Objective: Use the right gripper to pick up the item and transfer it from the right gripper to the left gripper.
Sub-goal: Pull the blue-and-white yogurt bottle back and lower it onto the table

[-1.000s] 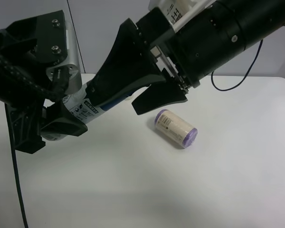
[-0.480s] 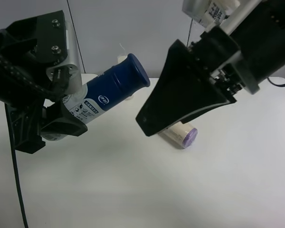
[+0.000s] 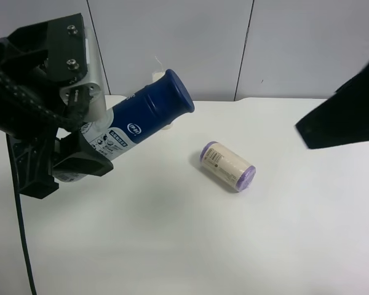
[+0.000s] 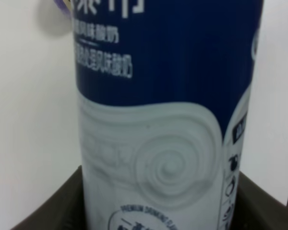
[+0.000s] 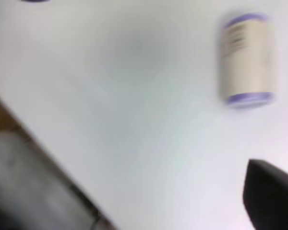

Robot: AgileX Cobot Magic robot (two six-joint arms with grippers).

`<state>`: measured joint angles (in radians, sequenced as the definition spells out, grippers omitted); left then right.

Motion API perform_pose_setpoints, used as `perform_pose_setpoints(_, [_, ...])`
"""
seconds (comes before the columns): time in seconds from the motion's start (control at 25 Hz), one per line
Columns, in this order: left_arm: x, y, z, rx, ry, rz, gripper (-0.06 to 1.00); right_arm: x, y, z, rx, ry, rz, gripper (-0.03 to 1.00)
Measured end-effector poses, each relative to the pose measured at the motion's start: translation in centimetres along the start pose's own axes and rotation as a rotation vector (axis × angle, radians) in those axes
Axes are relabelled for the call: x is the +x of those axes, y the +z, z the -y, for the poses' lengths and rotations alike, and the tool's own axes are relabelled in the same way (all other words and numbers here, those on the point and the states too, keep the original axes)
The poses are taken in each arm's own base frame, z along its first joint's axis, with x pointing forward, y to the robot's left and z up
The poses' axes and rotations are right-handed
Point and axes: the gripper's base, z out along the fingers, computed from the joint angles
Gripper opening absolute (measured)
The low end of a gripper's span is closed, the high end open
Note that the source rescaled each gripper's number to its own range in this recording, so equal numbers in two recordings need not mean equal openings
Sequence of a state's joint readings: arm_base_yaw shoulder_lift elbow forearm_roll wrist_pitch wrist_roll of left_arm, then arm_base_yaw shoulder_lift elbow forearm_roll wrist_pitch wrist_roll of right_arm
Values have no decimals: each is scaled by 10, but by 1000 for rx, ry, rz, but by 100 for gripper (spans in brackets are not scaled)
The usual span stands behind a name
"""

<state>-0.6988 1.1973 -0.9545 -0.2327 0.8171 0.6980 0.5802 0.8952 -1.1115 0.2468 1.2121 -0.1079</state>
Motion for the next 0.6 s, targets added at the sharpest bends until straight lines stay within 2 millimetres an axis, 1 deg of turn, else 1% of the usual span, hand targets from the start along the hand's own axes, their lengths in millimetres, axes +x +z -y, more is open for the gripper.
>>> perform_pose_setpoints(0.12, [0,0,0,-1,0,1,1,16,-29,1,91,-35,98,100])
perform_pose_setpoints(0.16, [0,0,0,-1,0,1,1,24,-39,2,126,-48,133,100])
perform_pose_setpoints(0.24, [0,0,0,-1,0,2,1,40,-47,4,173,-59,162,100])
perform_pose_setpoints(0.28, [0,0,0,-2,0,2,1,53,-50,4,190,-58,179,100])
perform_pose_setpoints(0.36, [0,0,0,-2,0,2,1,75,-46,6,209,-56,176,100])
perform_pose_setpoints(0.52, [0,0,0,-2,0,2,1,120,-29,11,219,-38,161,100])
perform_pose_setpoints(0.6, [0,0,0,-2,0,2,1,137,-21,12,218,-27,188,100])
